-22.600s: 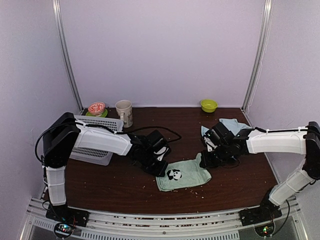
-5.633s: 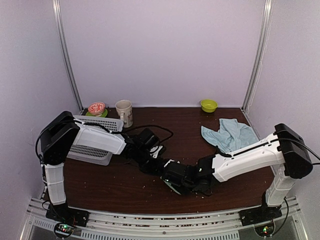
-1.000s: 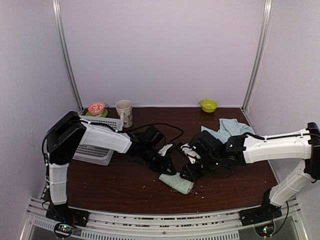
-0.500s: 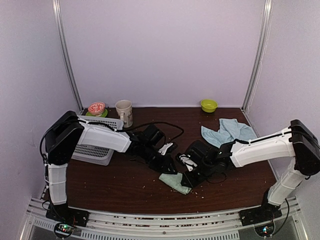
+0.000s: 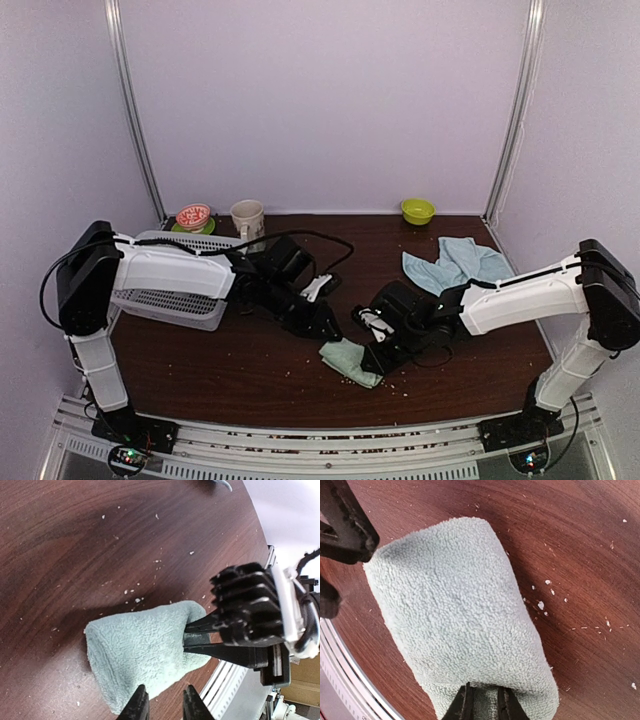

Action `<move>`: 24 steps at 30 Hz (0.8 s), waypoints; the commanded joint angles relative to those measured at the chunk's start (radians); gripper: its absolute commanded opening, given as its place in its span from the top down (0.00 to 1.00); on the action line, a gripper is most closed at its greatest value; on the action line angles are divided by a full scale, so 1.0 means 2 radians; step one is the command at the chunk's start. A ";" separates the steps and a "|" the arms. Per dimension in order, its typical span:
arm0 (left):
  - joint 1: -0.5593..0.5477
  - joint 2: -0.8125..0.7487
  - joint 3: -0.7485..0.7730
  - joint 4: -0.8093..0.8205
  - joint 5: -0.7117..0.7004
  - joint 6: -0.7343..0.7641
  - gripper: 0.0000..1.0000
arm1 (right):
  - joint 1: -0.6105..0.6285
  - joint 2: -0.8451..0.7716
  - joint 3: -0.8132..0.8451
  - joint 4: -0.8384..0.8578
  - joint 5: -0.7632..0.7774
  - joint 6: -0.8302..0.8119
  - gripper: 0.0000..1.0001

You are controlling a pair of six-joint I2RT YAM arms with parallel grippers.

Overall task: Roll the towels
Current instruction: Smooth out the towel at the center of the board.

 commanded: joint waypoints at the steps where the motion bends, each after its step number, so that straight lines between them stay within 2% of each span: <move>1: -0.005 0.003 -0.011 0.004 -0.004 0.000 0.77 | -0.005 0.023 -0.016 -0.015 0.017 0.000 0.82; 9: -0.007 0.059 -0.001 0.006 -0.007 0.001 0.83 | -0.005 0.018 -0.016 -0.023 0.019 0.000 0.81; 18: -0.003 0.094 -0.020 0.004 -0.020 -0.001 0.89 | -0.006 -0.022 -0.025 -0.032 0.008 0.004 0.63; 24: -0.003 0.097 -0.019 0.003 -0.022 0.000 0.89 | -0.005 -0.066 0.012 -0.050 -0.016 -0.006 0.62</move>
